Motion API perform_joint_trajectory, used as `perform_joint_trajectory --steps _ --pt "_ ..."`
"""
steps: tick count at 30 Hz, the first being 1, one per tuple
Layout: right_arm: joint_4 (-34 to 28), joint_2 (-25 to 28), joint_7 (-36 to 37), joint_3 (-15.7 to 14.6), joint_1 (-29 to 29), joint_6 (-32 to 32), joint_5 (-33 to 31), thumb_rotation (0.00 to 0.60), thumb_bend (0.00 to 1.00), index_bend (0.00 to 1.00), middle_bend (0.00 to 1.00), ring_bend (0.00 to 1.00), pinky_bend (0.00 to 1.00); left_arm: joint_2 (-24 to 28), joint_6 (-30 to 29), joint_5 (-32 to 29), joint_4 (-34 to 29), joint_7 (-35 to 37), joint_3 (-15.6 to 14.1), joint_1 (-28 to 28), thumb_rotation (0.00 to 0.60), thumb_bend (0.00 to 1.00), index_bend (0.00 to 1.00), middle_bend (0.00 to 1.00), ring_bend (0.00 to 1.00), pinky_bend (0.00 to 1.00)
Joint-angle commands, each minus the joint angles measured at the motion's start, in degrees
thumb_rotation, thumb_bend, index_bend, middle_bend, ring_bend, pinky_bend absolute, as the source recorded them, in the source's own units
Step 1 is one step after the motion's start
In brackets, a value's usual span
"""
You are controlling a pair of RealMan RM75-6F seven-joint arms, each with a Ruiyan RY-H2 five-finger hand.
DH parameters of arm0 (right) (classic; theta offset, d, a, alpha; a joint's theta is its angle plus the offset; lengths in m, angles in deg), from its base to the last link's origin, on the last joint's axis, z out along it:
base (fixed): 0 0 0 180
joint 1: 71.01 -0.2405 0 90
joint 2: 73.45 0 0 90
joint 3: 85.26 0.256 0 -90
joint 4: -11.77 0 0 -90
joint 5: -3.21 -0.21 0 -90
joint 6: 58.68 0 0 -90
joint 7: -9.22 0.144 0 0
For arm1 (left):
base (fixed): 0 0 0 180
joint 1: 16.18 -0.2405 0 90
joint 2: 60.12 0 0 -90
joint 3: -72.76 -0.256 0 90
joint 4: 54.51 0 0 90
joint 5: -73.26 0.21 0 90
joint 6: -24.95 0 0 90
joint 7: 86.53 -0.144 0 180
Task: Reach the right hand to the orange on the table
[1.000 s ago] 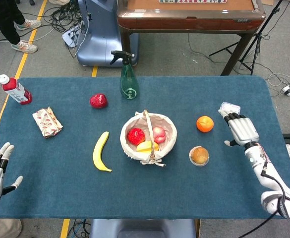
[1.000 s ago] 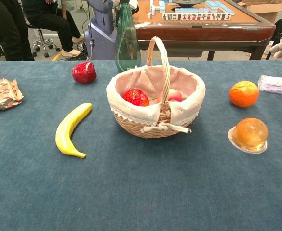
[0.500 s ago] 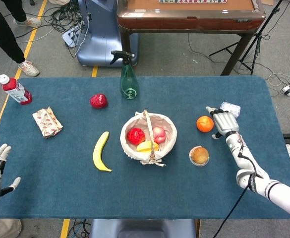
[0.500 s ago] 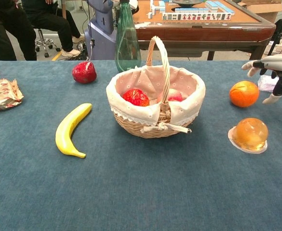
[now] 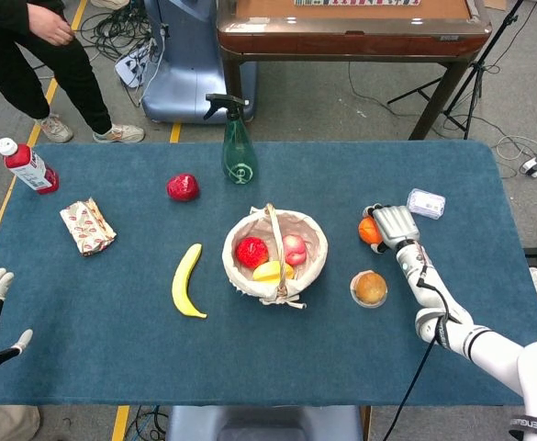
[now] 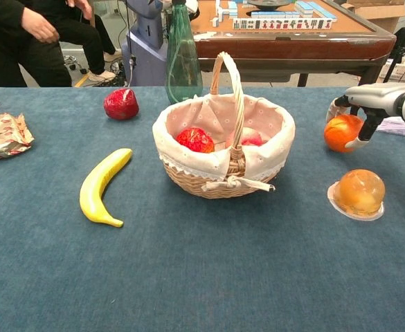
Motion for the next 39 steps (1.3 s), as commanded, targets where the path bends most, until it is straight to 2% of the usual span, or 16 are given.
perform_joint_trajectory --steps 1,8,13,19,21,25,29,35,39 --pt "-6.9 3.8 3.6 1.1 1.3 -3.8 3.9 0.600 0.29 0.35 0.34 0.31 0.54 0.1 -0.1 0.0 0.1 0.2 0.0 -0.1 0.600 0.25 0.03 0.00 0.00 0.05" --pt "-24.4 13.6 10.4 3.0 4.3 -11.5 12.4 0.600 0.29 0.35 0.34 0.31 0.54 0.1 -0.6 0.6 0.1 0.5 -0.1 -0.3 0.600 0.25 0.03 0.00 0.00 0.05" --pt "-31.1 16.8 13.8 3.3 5.2 -14.9 17.8 0.600 0.29 0.35 0.34 0.31 0.54 0.1 -0.7 0.9 0.1 0.7 0.0 -0.3 0.600 0.25 0.03 0.00 0.00 0.05" --pt "-33.2 16.1 14.5 2.7 4.3 -15.8 20.5 0.600 0.29 0.34 0.29 0.31 0.54 0.2 -1.1 1.0 0.3 1.1 -0.1 -0.7 0.600 0.25 0.03 0.00 0.00 0.05" --pt "-33.4 15.6 14.3 2.4 3.8 -15.3 20.5 0.600 0.29 0.30 0.26 0.30 0.54 0.3 -1.3 1.0 0.4 1.3 -0.1 -0.9 0.600 0.25 0.03 0.00 0.00 0.05" --pt "-33.5 15.0 13.9 1.7 2.9 -14.0 20.3 0.600 0.29 0.12 0.18 0.24 0.54 0.4 -1.5 0.9 0.6 1.5 -0.1 -1.1 0.600 0.25 0.03 0.00 0.00 0.05" --pt "-33.2 14.2 13.7 1.3 1.8 -12.7 20.0 0.600 0.29 0.01 0.10 0.17 0.48 0.4 -1.5 1.0 0.6 1.6 -0.1 -1.1 0.600 0.25 0.03 0.00 0.00 0.05" --pt "-33.1 14.0 13.9 0.8 1.3 -12.7 20.5 0.600 0.29 0.00 0.04 0.11 0.44 0.5 -1.4 1.0 0.6 1.7 0.0 -1.1 0.600 0.25 0.03 0.00 0.00 0.05" --pt "-34.7 16.6 13.0 -0.2 3.3 -15.2 21.0 0.600 0.29 0.00 0.04 0.11 0.44 0.6 -1.5 0.9 0.7 2.0 0.1 -1.2 0.600 0.25 0.03 0.00 0.00 0.05"
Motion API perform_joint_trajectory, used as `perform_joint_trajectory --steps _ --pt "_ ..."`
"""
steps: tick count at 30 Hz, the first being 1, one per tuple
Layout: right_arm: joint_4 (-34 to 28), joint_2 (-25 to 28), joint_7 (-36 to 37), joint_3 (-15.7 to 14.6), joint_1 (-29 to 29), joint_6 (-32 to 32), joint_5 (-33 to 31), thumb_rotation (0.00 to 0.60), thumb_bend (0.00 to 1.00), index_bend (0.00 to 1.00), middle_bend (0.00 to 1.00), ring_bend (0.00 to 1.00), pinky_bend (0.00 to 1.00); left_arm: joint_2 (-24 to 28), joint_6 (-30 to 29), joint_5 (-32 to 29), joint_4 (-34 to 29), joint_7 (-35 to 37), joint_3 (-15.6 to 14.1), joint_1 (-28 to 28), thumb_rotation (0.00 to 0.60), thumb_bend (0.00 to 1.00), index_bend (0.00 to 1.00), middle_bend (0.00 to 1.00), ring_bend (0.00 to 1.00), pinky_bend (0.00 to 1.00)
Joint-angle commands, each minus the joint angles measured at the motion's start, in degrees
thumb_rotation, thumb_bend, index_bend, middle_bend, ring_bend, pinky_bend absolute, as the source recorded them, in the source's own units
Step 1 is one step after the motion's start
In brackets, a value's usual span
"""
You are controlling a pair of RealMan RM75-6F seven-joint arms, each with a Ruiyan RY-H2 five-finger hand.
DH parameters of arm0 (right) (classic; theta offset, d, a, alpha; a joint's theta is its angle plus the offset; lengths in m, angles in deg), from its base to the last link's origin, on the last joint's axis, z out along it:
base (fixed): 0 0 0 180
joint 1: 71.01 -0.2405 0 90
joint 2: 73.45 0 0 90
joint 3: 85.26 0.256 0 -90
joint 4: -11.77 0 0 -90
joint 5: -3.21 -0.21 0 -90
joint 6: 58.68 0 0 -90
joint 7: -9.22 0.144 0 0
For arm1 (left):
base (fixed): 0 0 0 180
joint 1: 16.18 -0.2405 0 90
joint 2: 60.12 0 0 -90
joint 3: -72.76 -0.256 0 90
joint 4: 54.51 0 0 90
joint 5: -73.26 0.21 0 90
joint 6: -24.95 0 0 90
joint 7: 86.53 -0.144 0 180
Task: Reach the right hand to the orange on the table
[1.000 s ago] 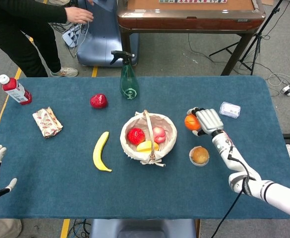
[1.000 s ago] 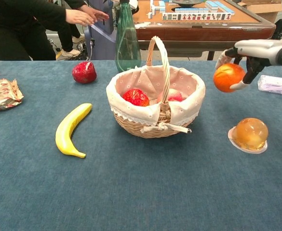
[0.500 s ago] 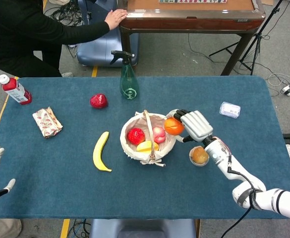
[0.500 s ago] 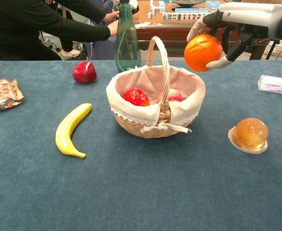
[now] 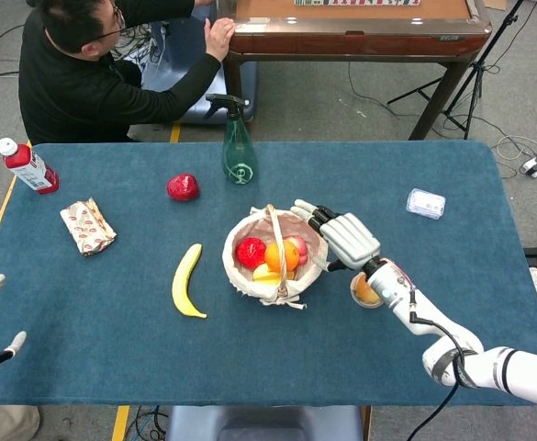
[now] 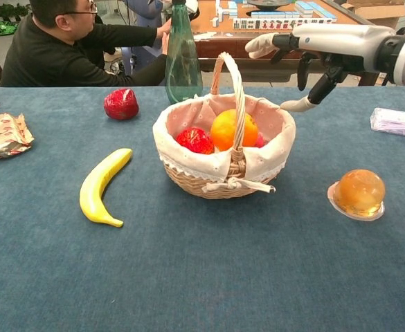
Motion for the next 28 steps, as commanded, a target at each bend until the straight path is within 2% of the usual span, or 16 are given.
perform_joint_trajectory --steps 1,7,10,18,23,28 --pt "-1.5 2.6 -1.3 -1.1 2.2 -2.7 0.4 0.600 0.29 0.00 0.04 0.11 0.44 0.1 0.0 -0.1 0.1 0.2 0.1 -0.1 0.600 0.25 0.03 0.00 0.00 0.05" --pt "-3.9 7.8 -8.7 -4.9 10.8 -13.9 0.7 0.600 0.29 0.00 0.07 0.11 0.41 0.6 0.5 -0.2 0.2 0.7 0.3 0.2 0.600 0.25 0.03 0.00 0.00 0.05" --pt "-4.3 9.5 -10.0 -6.5 15.7 -19.9 0.6 0.600 0.28 0.00 0.07 0.11 0.38 1.0 0.4 -0.3 0.0 1.0 0.5 0.2 0.600 0.25 0.03 0.00 0.00 0.05" --pt "-4.0 12.4 -6.8 -9.9 27.3 -32.0 0.9 0.600 0.25 0.00 0.09 0.11 0.38 1.6 1.1 -0.2 -1.1 0.3 0.5 0.7 0.600 0.25 0.03 0.00 0.00 0.05" --pt "-3.5 12.5 -4.7 -11.8 33.0 -37.0 1.9 0.600 0.25 0.00 0.10 0.11 0.38 1.4 1.6 0.3 -2.1 -0.9 0.4 1.2 0.600 0.25 0.03 0.00 0.00 0.05" --pt "-3.2 12.2 -2.3 -12.8 36.1 -39.2 3.9 0.600 0.25 0.00 0.12 0.11 0.38 1.2 1.9 0.7 -3.0 -1.8 0.5 1.7 0.600 0.25 0.03 0.00 0.00 0.05"
